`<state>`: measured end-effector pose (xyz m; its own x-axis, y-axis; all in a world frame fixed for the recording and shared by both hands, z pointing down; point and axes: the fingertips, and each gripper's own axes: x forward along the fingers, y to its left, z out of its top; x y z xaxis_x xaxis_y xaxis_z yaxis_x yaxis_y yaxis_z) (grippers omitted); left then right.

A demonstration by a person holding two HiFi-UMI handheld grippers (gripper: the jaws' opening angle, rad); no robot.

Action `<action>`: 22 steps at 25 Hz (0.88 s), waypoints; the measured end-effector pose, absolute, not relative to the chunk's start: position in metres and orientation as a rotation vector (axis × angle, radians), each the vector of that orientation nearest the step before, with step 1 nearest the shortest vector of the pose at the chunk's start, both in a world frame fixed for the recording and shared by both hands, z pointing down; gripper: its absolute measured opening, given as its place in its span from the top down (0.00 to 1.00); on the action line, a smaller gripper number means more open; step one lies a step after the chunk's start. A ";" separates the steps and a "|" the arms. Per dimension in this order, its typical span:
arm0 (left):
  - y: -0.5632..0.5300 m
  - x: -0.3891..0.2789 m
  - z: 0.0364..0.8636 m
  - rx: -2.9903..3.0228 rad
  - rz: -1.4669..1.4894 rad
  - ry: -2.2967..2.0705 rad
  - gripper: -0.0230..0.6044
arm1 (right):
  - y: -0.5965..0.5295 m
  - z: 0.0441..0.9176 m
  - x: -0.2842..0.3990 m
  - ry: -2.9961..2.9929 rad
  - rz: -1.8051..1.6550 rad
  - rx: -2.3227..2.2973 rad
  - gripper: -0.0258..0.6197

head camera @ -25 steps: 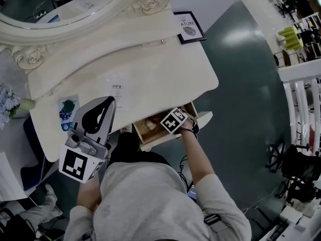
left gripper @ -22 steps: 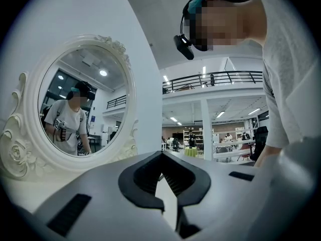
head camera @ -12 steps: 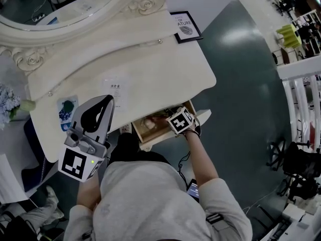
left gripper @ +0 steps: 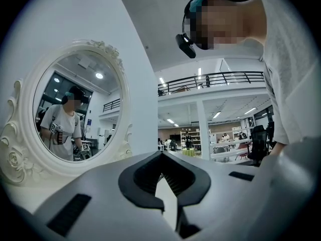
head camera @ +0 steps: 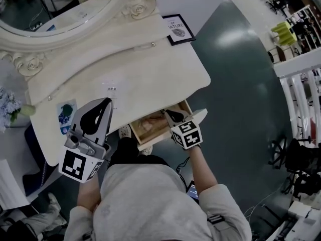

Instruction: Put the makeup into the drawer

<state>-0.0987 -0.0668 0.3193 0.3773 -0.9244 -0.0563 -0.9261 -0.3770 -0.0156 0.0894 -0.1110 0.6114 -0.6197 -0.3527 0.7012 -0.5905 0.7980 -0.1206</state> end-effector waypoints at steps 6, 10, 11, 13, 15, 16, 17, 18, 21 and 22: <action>-0.059 -0.097 0.312 -2.547 0.069 1.733 0.94 | -0.110 0.549 0.067 -2.509 0.376 0.714 0.92; -0.052 -0.098 0.308 -2.526 0.070 1.740 0.95 | -0.110 0.513 0.054 -2.610 0.323 0.726 0.92; -0.050 -0.098 0.307 -2.521 0.069 1.742 0.94 | -0.110 0.505 0.052 -2.633 0.315 0.730 0.92; -0.047 -0.099 0.305 -2.511 0.071 1.745 0.95 | -0.110 0.489 0.047 -2.673 0.298 0.738 0.92; -0.045 -0.100 0.303 -2.502 0.072 1.749 0.95 | -0.110 0.475 0.044 -2.707 0.283 0.747 0.92; -0.044 -0.100 0.302 -2.499 0.073 1.750 0.94 | -0.109 0.468 0.042 -2.724 0.276 0.750 0.92; -0.043 -0.100 0.301 -2.495 0.074 1.752 0.95 | -0.109 0.462 0.041 -2.740 0.270 0.754 0.92; -0.042 -0.100 0.300 -2.490 0.075 1.753 0.94 | -0.109 0.455 0.039 -2.756 0.263 0.757 0.92; -0.039 -0.102 0.298 -2.477 0.079 1.765 0.95 | -0.110 0.439 0.036 -2.794 0.243 0.764 0.92; -0.039 -0.103 0.298 -2.472 0.081 1.769 0.95 | -0.110 0.434 0.035 -2.805 0.236 0.767 0.92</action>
